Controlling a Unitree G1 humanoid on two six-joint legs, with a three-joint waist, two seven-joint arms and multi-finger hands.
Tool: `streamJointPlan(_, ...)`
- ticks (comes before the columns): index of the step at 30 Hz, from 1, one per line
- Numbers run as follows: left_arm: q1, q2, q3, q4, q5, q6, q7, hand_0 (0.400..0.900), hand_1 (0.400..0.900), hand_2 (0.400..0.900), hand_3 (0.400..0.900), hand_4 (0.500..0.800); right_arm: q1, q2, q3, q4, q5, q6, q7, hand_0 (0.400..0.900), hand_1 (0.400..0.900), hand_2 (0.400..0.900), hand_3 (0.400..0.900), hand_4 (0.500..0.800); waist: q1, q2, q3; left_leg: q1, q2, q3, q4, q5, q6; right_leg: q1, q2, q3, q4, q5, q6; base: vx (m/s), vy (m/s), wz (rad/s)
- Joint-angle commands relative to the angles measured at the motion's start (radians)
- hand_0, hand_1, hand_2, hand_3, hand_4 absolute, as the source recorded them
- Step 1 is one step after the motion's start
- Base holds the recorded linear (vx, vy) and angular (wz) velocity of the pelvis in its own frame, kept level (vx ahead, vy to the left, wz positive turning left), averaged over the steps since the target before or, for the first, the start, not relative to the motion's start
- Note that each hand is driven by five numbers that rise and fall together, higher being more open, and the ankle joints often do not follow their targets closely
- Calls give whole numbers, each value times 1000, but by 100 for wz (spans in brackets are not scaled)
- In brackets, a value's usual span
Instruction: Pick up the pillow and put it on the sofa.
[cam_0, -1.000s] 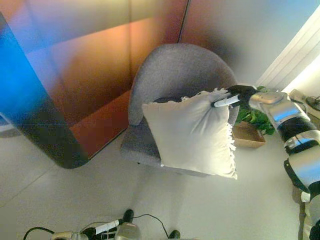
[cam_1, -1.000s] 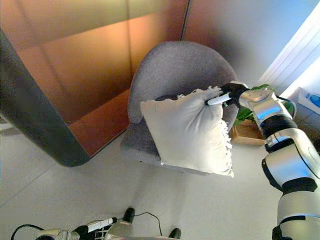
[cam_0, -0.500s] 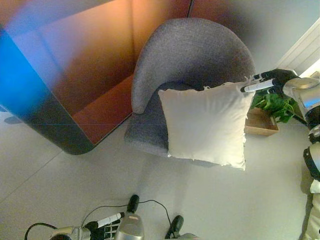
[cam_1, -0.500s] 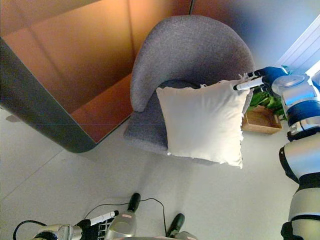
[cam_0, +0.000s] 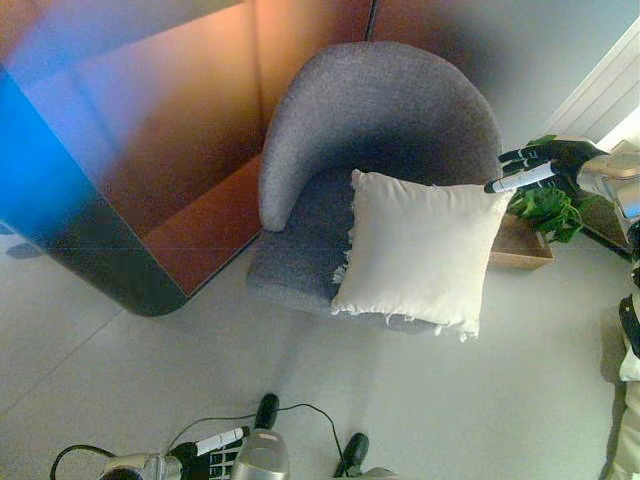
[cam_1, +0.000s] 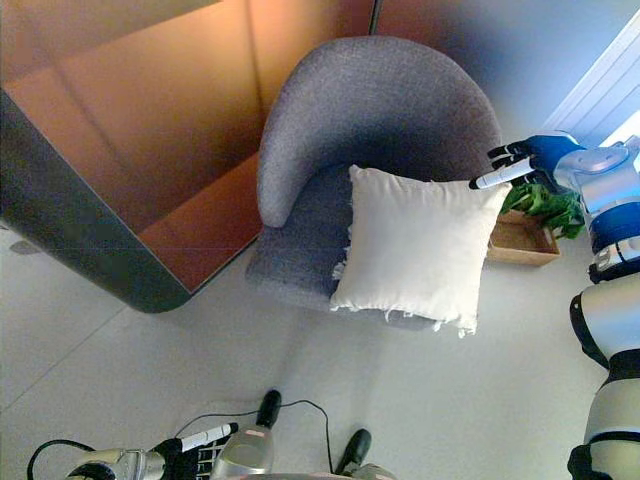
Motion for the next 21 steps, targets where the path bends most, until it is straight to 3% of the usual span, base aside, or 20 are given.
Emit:
streamJointPlan(1, 111, -39, -117, 61, 86, 11, -71, 900, 900, 900, 900, 800, -43, -113, 6, -31, -44, -69, 19, 900, 900, 900, 900, 800, -15, -7, -84, 51, -15, 30, -8, -130, 5, 57, -1, -1, -1, -55, 54, 0, 6, -13)
streamJointPlan(5, 108, -50, -116, 66, 97, 7, -80, 900, 900, 900, 900, 800, 65, -113, -48, -42, -92, -101, 44, 900, 900, 900, 900, 800, -34, 7, -105, 69, -20, 41, -8, -135, 7, 68, -6, 5, -1, -56, 55, 7, 9, -10)
streamJointPlan(12, 87, -69, -108, 87, 94, 13, -92, 900, 900, 900, 900, 800, 269, -99, -191, -75, -8, -88, 36, 900, 900, 900, 900, 800, -72, 32, -122, 87, -26, 61, -8, -141, 5, 76, -15, 16, -1, -59, 58, -23, 19, -4)
streamJointPlan(17, 75, -78, -88, 97, 77, -6, -89, 900, 900, 900, 900, 800, 523, -2, -371, -138, 22, -85, -51, 900, 900, 900, 900, 800, -114, 44, -126, 108, -24, 87, -8, -148, 8, 87, -18, 36, -1, -57, 61, -52, -8, -10)
streamJointPlan(21, 59, -82, -75, 102, 51, -31, -71, 900, 900, 900, 900, 800, 687, 83, -446, -155, 18, -106, -53, 900, 900, 900, 900, 800, -144, 52, -130, 126, -22, 109, -8, -152, 14, 93, -18, 54, 2, -53, 61, -51, -35, -12)
